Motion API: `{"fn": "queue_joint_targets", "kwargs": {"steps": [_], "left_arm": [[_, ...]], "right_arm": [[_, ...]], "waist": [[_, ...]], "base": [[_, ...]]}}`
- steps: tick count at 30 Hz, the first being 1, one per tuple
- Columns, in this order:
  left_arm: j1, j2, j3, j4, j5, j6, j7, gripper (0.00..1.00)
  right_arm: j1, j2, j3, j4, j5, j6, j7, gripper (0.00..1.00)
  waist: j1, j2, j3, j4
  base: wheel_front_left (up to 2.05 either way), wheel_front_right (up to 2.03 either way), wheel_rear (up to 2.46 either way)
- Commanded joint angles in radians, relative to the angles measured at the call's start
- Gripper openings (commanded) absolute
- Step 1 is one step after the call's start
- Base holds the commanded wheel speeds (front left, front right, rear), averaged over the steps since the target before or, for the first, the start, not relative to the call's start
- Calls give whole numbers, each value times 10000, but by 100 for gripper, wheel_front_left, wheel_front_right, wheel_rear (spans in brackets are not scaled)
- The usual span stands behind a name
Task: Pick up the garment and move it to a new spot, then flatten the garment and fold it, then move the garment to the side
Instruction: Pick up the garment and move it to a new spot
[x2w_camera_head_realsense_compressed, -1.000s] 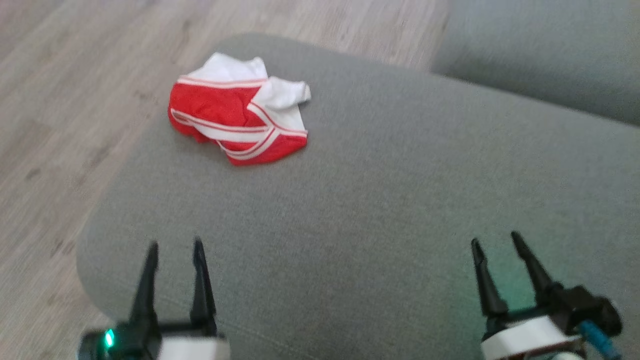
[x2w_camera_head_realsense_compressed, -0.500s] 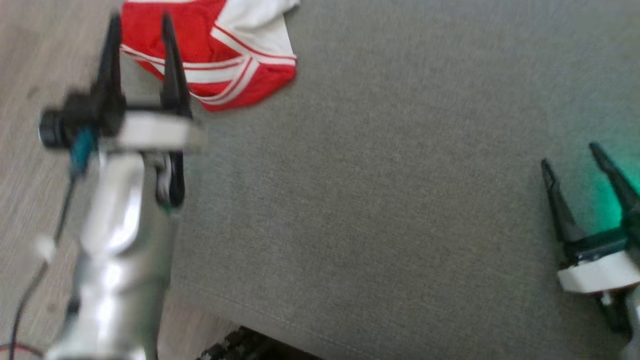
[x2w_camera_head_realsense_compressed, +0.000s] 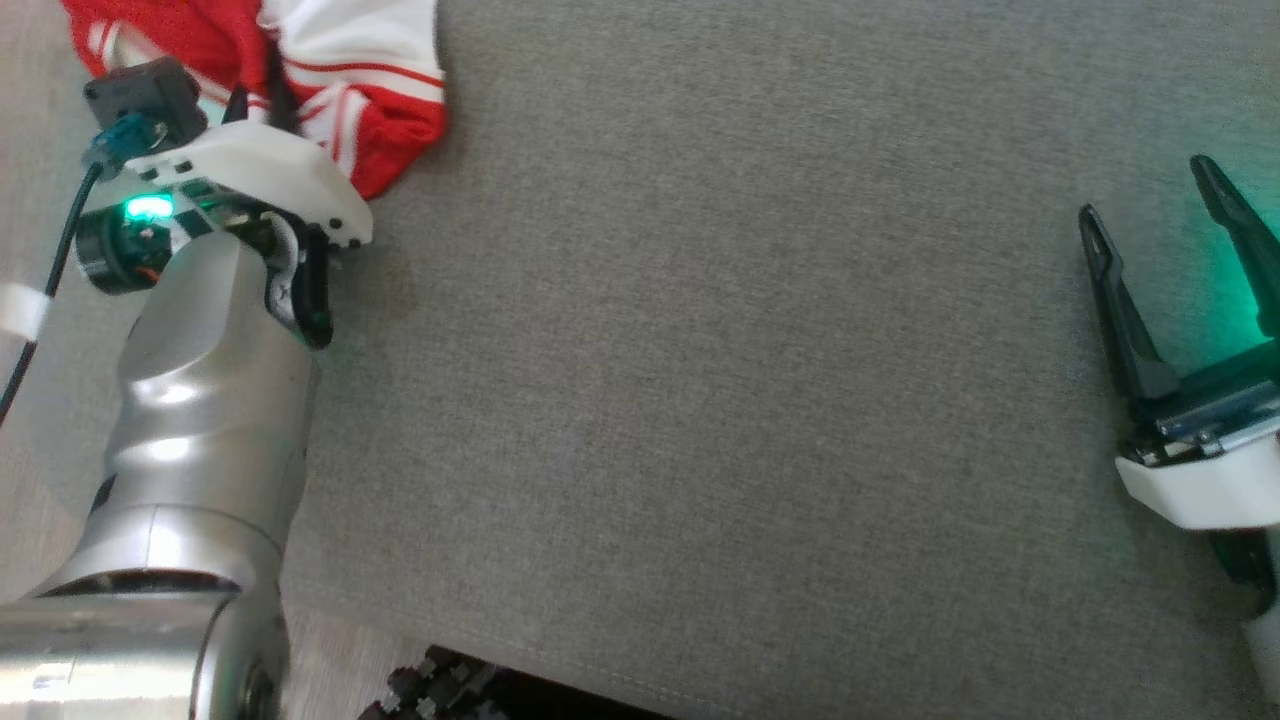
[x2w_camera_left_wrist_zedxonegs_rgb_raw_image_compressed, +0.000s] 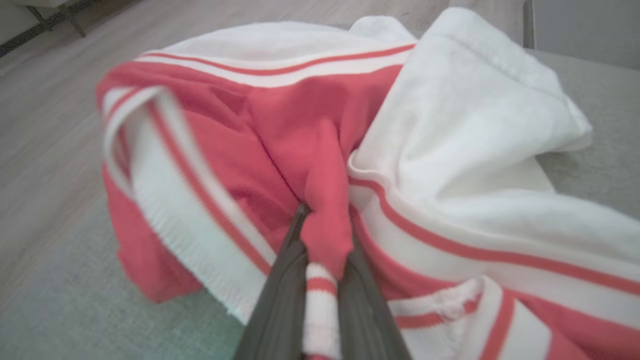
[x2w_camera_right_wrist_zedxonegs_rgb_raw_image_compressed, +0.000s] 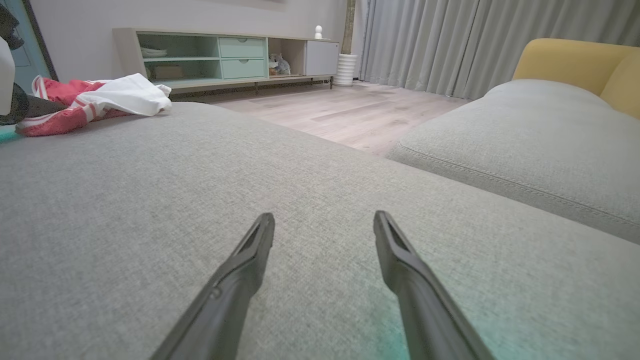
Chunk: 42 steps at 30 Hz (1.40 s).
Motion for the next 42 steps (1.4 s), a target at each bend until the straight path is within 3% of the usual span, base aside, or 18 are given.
{"fn": "queue_joint_targets", "kwargs": {"steps": [1, 5, 10, 19, 24, 32, 36, 40, 41, 42], "left_arm": [[125, 542, 90, 125, 9, -166, -501, 0], [-128, 910, -178, 104, 258, -321, -1487, 0], [-441, 1364, -538, -601, 633, -422, -1891, 0], [-412, 1521, -1509, -2758, 1031, -617, -1907, 0], [-51, 1380, -2183, -4575, 834, -655, -1073, 0], [1258, 1225, -3313, -7361, 89, -665, 505, 0], [2221, 1071, -3908, -7567, 31, -664, 640, 0], [3064, 826, -4373, -6788, 180, -550, 282, 0], [3201, 782, -4479, -6488, 241, -542, 84, 30], [3315, 738, -4542, -6151, 293, -484, -121, 100]], "right_arm": [[58, -13, 138, 790, -12, -9, 116, 100], [25, 402, 275, 944, 39, -9, 116, 100], [-71, 1175, 531, 1172, 166, -9, 116, 100], [255, 2561, 907, 1494, 413, -9, 116, 100], [791, 3053, 824, 1448, 471, -9, 116, 100], [1038, 3371, 887, 1144, 512, -9, 116, 100], [865, 3491, 1060, 1081, 574, -9, 116, 100], [612, 3584, 1227, 1069, 626, -9, 116, 100], [555, 3599, 1272, 1083, 629, -9, 116, 100], [493, 3612, 1304, 1096, 634, -9, 116, 100]], "waist": [[1, 0, -134, -175], [1, 0, -830, -433], [1, 0, -2055, -1098], [1, 0, -4154, -2887], [1, 0, -5002, -4180], [1, 0, -4830, -6016], [1, 0, -4203, -6695], [1, 0, -3364, -7059], [1, 0, -3174, -7101], [1, 0, -3011, -7123]], "base": [[0, 0, 0], [0, 0, 0], [0, 0, 0], [0, 0, 0], [0, 0, 0], [0, 0, 0], [0, 0, 0], [0, 0, 0], [0, 0, 0], [0, 0, 0]]}}
